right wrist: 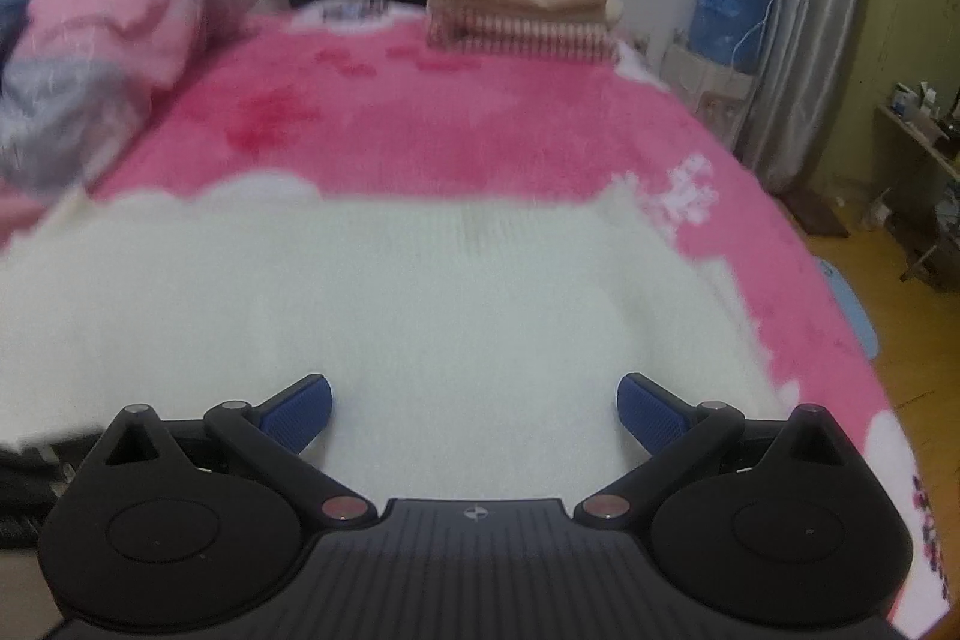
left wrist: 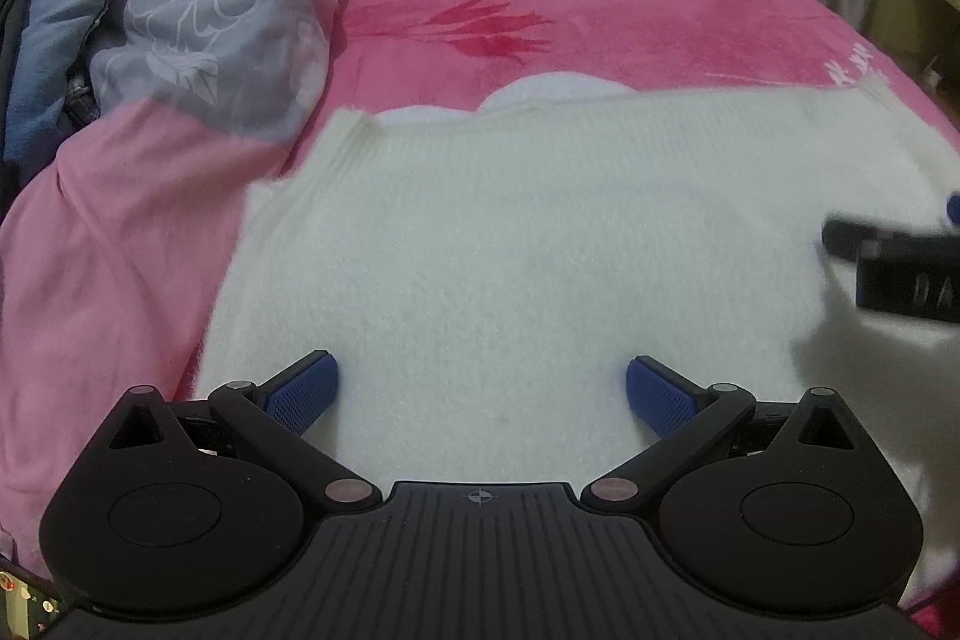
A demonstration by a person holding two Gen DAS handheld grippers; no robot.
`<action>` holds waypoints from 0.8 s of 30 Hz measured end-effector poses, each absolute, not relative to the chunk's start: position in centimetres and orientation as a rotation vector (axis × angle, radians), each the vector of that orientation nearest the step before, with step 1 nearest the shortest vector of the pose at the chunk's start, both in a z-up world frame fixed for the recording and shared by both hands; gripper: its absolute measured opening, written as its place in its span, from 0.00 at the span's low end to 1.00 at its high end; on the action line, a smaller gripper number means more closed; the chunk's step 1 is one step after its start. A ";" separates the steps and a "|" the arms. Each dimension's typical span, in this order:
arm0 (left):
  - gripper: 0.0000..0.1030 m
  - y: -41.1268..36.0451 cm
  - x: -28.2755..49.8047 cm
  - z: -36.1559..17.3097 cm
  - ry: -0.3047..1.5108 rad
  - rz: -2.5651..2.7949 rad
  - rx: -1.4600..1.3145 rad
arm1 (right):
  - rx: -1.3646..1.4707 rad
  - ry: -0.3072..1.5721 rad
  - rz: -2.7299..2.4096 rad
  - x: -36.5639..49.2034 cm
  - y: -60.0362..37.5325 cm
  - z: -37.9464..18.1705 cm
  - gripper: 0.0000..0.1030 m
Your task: Fold clothes
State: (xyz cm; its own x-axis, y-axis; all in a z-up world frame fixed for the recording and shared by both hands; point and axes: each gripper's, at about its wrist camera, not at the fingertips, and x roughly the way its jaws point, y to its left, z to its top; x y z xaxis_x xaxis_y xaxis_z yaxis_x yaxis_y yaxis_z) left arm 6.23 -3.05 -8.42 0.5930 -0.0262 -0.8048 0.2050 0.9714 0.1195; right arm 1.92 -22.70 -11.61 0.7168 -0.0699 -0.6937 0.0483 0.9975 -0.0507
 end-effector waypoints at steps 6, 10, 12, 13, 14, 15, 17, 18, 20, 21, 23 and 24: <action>1.00 -3.0 6.3 -8.4 0.935 -0.135 0.211 | -0.024 0.776 -0.053 3.5 -22.7 -14.0 1.00; 1.00 -3.0 6.3 -8.4 0.934 -0.137 0.209 | -0.027 0.787 -0.064 2.8 -22.6 -12.8 1.00; 1.00 -3.0 6.2 -8.4 0.932 -0.136 0.209 | -0.025 0.762 -0.064 1.7 -22.5 -12.2 1.00; 1.00 -3.0 6.2 -8.4 0.931 -0.136 0.209 | -0.025 0.749 -0.064 1.1 -22.4 -11.9 1.00; 1.00 -3.0 6.2 -8.5 0.930 -0.136 0.209 | -0.033 0.751 -0.057 0.8 -22.3 -12.1 1.00; 1.00 -3.0 6.2 -8.5 0.930 -0.136 0.210 | -0.048 0.765 -0.045 0.5 -22.1 -12.6 1.00; 1.00 -3.0 6.2 -8.5 0.932 -0.137 0.210 | -0.075 0.752 -0.038 0.0 -21.9 -13.5 1.00; 1.00 -3.0 6.2 -8.4 0.932 -0.138 0.210 | -0.075 0.748 -0.041 -0.1 -21.9 -13.3 1.00; 1.00 -2.9 6.2 -8.4 0.931 -0.141 0.207 | -0.055 0.757 -0.050 -0.2 -21.9 -12.5 1.00; 1.00 -2.9 6.1 -8.4 0.929 -0.143 0.206 | -0.045 0.745 -0.051 -0.5 -21.9 -12.0 1.00; 1.00 -2.8 6.1 -8.4 0.927 -0.144 0.206 | -0.052 0.730 -0.053 -1.4 -21.8 -11.6 1.00; 1.00 -2.8 6.1 -8.4 0.926 -0.143 0.205 | -0.056 0.737 -0.052 -1.8 -21.8 -11.8 1.00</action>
State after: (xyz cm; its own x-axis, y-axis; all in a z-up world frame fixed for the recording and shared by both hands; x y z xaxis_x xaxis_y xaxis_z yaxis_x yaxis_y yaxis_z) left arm 6.08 -2.82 -8.45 0.5935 -0.0342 -0.8041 0.2103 0.9710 0.1139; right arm -1.79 -21.77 -11.79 0.7395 -0.0670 -0.6698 0.0273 0.9972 -0.0696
